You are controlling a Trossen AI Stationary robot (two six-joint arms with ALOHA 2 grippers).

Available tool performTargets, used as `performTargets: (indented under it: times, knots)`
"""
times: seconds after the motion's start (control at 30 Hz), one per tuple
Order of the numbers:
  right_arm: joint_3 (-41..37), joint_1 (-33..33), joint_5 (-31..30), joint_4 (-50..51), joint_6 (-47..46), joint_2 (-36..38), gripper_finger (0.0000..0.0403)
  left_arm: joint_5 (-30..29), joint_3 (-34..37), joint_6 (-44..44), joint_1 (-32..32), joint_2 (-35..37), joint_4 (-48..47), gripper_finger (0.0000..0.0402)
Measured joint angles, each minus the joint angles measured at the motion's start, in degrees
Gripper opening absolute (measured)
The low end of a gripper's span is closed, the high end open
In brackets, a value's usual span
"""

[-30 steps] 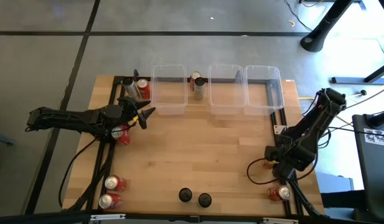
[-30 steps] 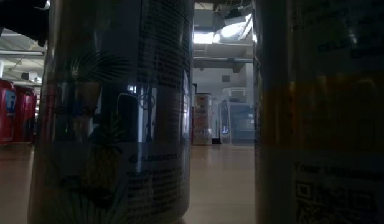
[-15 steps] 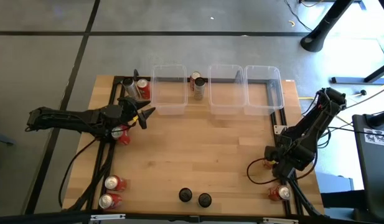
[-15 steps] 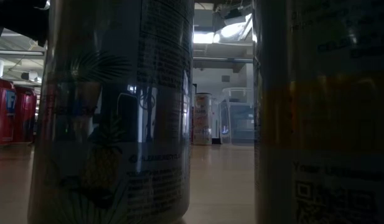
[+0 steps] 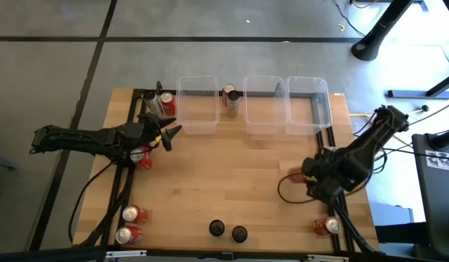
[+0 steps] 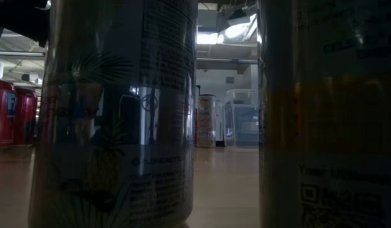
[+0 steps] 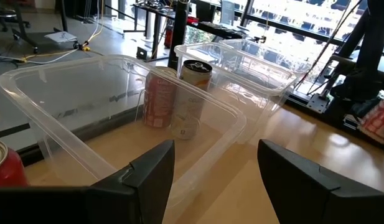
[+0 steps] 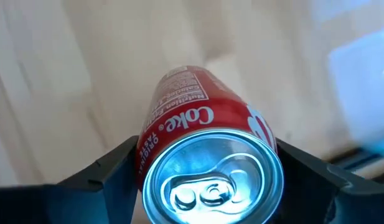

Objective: Sort soda cans
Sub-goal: Put the middle right red soda can into the center transparent bin

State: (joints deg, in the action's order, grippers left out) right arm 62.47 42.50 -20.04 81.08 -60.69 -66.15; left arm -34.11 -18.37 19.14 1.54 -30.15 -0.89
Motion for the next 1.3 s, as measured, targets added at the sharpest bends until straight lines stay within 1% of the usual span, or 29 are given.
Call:
performTargets:
  times: [0.27, 0.4, 0.57, 0.7, 0.93, 1.07, 1.3]
  knots:
    - [7.83, -15.28, -10.70, -0.63, 14.24, 0.00, 0.0288, 0.00, 0.00, 0.39, 0.02, 0.00, -0.66, 0.0221]
    - [10.53, -23.97, -11.79, -2.81, 22.84, 0.00, 0.0288, -0.02, 0.00, 0.17, 0.00, 0.00, -0.63, 0.0221]
    - [11.02, -34.69, -11.64, -10.18, 34.01, 0.00, 0.0288, -0.02, 0.00, 0.92, 0.02, 0.02, -0.97, 0.0221]
    - [11.02, -43.39, -9.77, -16.43, 42.15, -0.57, 0.0289, -0.07, 0.00, 1.44, 0.00, 0.00, -1.56, 0.0221]
    - [11.06, -56.99, -2.04, -27.41, 53.05, -4.65, 0.0289, -0.63, 0.00, 1.46, 0.02, 0.00, -1.48, 0.0221]
    - [11.06, -62.85, 2.76, -32.10, 56.29, -9.06, 0.0289, -0.76, 0.00, 1.76, 0.01, 0.00, -1.49, 0.0221]
    - [11.06, -70.41, 8.68, -32.60, 59.28, -16.48, 0.0289, -0.83, 0.00, 1.88, 0.01, 0.00, -1.49, 0.0221]
